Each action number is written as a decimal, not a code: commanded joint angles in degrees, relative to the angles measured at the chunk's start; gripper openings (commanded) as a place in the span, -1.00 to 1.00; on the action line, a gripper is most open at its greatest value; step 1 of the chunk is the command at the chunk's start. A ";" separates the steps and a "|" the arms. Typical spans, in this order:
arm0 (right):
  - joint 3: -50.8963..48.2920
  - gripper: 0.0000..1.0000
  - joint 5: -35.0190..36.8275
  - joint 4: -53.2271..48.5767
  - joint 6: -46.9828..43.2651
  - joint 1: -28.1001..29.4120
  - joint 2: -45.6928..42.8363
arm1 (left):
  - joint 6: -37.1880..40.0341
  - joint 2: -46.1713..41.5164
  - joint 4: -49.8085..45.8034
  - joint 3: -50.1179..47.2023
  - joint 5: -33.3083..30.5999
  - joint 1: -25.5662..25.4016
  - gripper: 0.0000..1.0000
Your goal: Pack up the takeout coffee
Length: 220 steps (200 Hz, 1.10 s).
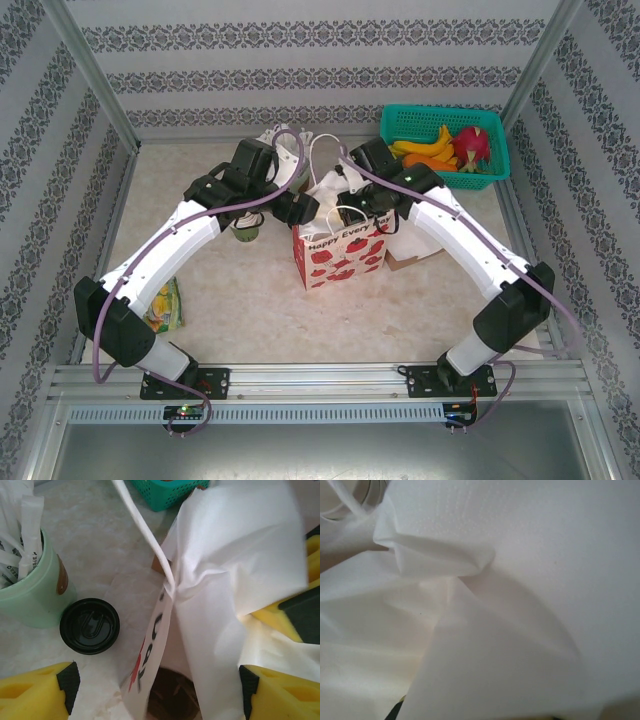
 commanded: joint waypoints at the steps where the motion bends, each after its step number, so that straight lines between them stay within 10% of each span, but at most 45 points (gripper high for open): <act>1: 0.34 -0.87 -1.81 -3.45 -3.23 -1.20 3.19 | 1.18 -0.89 0.67 -0.94 -0.73 -0.37 0.63; 47: 1.32 -0.57 -4.57 -3.97 -9.29 -0.60 1.55 | 0.48 -0.35 0.81 -1.20 -0.35 -0.33 0.20; 121: -0.24 0.58 2.78 6.01 -13.96 -2.48 -13.57 | -0.55 0.16 2.95 0.46 -2.33 0.84 -0.65; 131: -2.15 0.95 5.79 9.25 -12.82 -3.01 -16.36 | -0.08 0.84 3.05 1.30 -2.57 0.93 -0.66; 174: -17.44 0.96 23.42 26.02 -4.77 -7.13 -28.08 | -0.21 5.75 2.01 7.11 -1.50 1.02 -0.62; 220: -39.34 0.96 28.25 37.41 4.74 -21.30 -36.29 | -2.87 -1.27 1.38 7.87 -8.33 2.14 0.12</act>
